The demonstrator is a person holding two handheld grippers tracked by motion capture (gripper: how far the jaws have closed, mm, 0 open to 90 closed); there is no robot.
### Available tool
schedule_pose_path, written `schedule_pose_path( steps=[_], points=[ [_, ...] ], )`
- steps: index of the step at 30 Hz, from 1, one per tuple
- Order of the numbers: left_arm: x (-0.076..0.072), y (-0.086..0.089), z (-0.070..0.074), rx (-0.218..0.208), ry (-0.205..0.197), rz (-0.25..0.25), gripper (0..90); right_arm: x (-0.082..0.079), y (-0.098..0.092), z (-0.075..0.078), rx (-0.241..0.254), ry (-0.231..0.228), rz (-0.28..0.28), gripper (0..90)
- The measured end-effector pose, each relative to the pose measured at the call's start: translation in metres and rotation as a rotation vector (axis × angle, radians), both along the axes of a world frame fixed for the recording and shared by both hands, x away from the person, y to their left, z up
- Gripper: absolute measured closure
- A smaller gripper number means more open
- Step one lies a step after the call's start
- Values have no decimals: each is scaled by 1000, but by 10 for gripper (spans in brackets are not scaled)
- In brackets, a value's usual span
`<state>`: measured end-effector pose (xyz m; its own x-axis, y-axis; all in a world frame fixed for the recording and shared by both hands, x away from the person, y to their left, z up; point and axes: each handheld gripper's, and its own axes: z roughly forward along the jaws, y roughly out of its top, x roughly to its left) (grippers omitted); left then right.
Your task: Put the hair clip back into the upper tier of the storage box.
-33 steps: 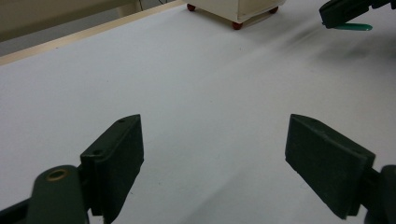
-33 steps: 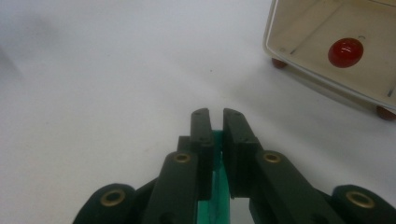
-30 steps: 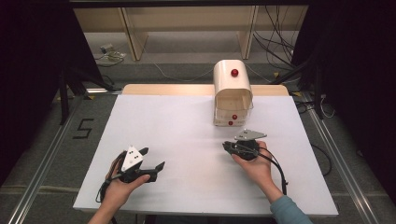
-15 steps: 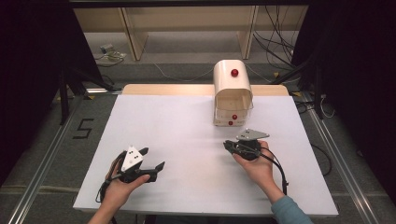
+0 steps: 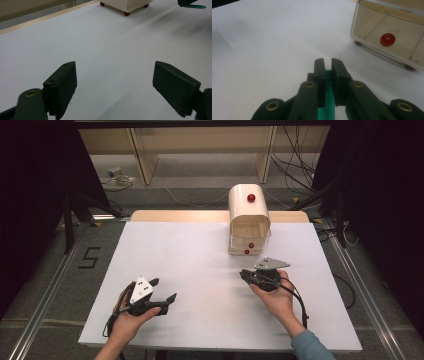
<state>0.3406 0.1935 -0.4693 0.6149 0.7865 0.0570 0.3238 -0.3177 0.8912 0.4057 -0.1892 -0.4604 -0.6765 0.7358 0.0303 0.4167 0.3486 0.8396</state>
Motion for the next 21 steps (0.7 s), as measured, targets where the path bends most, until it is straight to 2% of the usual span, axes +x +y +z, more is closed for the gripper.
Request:
schedule_pose_path(
  steps=[21],
  points=[
    [0, 0, 0, 0, -1, -2, 197, -3, -1, 11, 22, -18, -2, 838]
  ],
)
